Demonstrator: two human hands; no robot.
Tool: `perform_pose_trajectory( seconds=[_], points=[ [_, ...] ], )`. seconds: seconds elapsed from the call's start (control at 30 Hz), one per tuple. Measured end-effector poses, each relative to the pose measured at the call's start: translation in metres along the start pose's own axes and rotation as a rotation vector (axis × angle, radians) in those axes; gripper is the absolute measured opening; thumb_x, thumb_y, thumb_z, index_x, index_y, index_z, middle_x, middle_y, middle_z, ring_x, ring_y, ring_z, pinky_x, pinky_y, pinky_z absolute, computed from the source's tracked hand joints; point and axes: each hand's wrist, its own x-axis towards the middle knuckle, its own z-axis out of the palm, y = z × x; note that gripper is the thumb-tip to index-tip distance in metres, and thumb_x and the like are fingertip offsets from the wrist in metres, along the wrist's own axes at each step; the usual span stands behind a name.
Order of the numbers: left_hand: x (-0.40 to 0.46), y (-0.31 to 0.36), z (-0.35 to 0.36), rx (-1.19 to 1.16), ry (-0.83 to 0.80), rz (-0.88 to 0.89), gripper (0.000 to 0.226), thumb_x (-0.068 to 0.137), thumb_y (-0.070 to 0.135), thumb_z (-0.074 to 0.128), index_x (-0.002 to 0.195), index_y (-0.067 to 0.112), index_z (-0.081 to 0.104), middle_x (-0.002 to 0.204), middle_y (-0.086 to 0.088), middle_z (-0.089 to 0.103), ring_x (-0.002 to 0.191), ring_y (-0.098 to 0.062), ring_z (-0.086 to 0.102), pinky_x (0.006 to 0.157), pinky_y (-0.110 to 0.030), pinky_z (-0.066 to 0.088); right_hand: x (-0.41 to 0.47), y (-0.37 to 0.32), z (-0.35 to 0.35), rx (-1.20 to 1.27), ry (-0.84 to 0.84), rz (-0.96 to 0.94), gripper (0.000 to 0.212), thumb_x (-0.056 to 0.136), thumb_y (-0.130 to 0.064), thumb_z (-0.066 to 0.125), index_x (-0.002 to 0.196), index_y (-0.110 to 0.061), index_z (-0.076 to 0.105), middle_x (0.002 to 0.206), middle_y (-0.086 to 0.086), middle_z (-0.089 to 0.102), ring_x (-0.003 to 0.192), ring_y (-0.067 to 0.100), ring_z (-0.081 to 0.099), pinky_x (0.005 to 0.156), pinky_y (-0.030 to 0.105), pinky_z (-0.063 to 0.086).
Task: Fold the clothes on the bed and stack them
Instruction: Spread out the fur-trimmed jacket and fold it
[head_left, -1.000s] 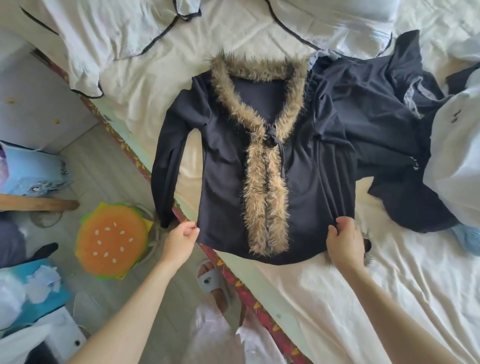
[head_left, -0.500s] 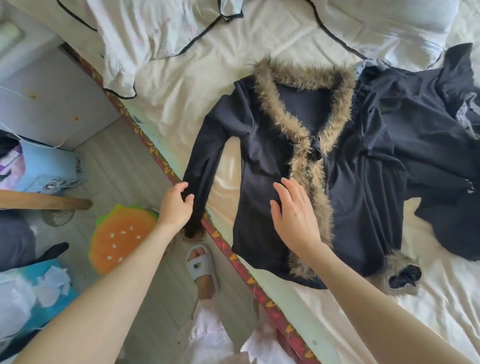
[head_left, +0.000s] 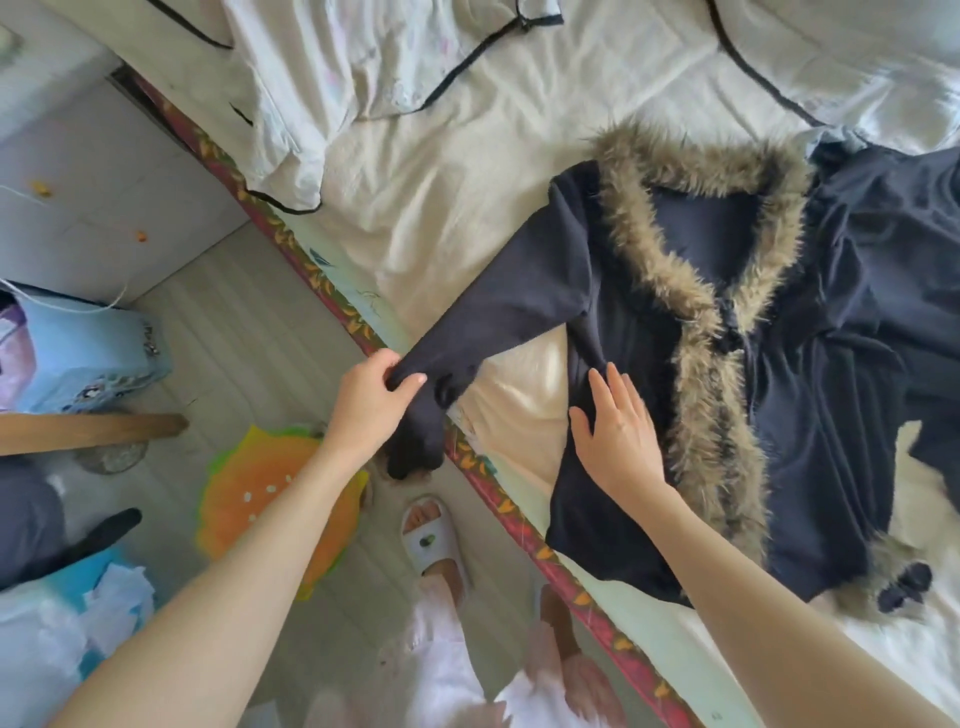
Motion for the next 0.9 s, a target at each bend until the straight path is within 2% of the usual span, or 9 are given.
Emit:
perform_pose_trajectory(
  seconds=[0.07,0.13,0.27,0.4,0.5,0.6,0.67,0.77,0.9],
  points=[
    [-0.003,-0.008,-0.024,0.008,0.129,0.029,0.022,0.087,0.019,0.067,0.079,0.012,0.048,0.072,0.007,0.050,0.065,-0.009,0.047,0.052,-0.009,0.037,0.002,-0.006,-0.001,-0.011,-0.012,0.027,0.056,0.100,-0.029,0.040,0.150,-0.011,0.023,0.159,0.008,0.012,0.147,0.025,0.007,0.119,0.039,0.012],
    [-0.002,-0.013,-0.042,0.011,0.103,-0.006,0.023,0.084,0.020,0.070,0.082,0.009,0.050,0.080,0.003,0.051,0.069,-0.012,0.049,0.054,-0.011,0.036,0.003,-0.011,-0.003,-0.020,-0.023,0.054,0.055,0.100,-0.027,0.040,0.150,-0.010,0.023,0.159,0.009,0.012,0.147,0.025,0.007,0.119,0.040,0.012],
    [0.006,-0.009,-0.053,0.021,-0.333,-0.115,0.024,0.086,0.035,0.068,0.085,0.016,0.052,0.086,0.005,0.060,0.077,-0.012,0.057,0.058,-0.023,0.041,0.001,-0.024,-0.003,-0.001,0.010,0.121,0.052,0.099,-0.021,0.041,0.147,-0.009,0.029,0.159,0.011,0.012,0.147,0.026,0.007,0.119,0.043,0.009],
    [0.010,-0.002,-0.061,-0.185,-0.343,-0.149,0.028,0.093,0.044,0.052,0.080,0.020,0.051,0.072,0.007,0.049,0.070,-0.009,0.048,0.061,-0.024,0.035,-0.013,-0.054,-0.004,0.124,0.278,0.061,0.031,0.095,-0.017,0.050,0.122,-0.005,0.059,0.132,0.014,0.052,0.124,0.034,0.044,0.097,0.042,0.036],
    [0.012,0.001,-0.068,-0.271,-0.313,-0.157,0.016,0.094,0.030,0.057,0.085,0.017,0.056,0.079,0.000,0.061,0.080,-0.014,0.055,0.071,-0.029,0.041,-0.015,-0.094,-0.008,0.619,0.095,0.211,0.032,0.099,-0.029,0.044,0.115,-0.006,0.059,0.103,0.008,0.062,0.102,0.028,0.058,0.080,0.035,0.047],
    [0.010,0.004,-0.070,-0.266,-0.314,-0.178,0.019,0.085,0.020,0.070,0.080,0.013,0.053,0.084,-0.013,0.063,0.081,-0.020,0.058,0.074,-0.035,0.046,-0.002,-0.128,-0.011,1.310,-0.250,0.501,0.043,0.099,-0.041,0.043,0.127,-0.009,0.050,0.121,0.006,0.058,0.111,0.021,0.056,0.098,0.037,0.047],
    [0.008,0.006,-0.071,-0.223,-0.307,-0.172,0.027,0.081,0.019,0.074,0.077,0.011,0.049,0.078,-0.010,0.054,0.073,-0.019,0.050,0.068,-0.034,0.042,0.005,-0.141,-0.011,1.602,-0.322,0.561,0.042,0.097,-0.040,0.048,0.128,-0.010,0.049,0.122,0.004,0.059,0.113,0.018,0.055,0.094,0.031,0.046],
    [0.005,0.007,-0.071,-0.276,-0.339,-0.186,0.027,0.081,0.030,0.073,0.083,0.015,0.051,0.082,-0.002,0.054,0.075,-0.014,0.051,0.070,-0.028,0.041,0.009,-0.149,-0.012,1.816,-0.262,0.612,0.032,0.094,-0.023,0.058,0.122,-0.007,0.054,0.114,0.006,0.064,0.101,0.017,0.061,0.081,0.027,0.051],
    [0.010,0.013,-0.073,-0.275,-0.318,-0.223,0.014,0.088,0.038,0.063,0.090,0.026,0.059,0.091,0.010,0.062,0.085,0.003,0.055,0.065,-0.014,0.037,0.003,-0.144,-0.014,1.760,-0.246,0.615,0.009,0.091,-0.020,0.063,0.098,-0.016,0.059,0.098,-0.007,0.065,0.088,0.008,0.062,0.068,0.023,0.052]
  ],
)
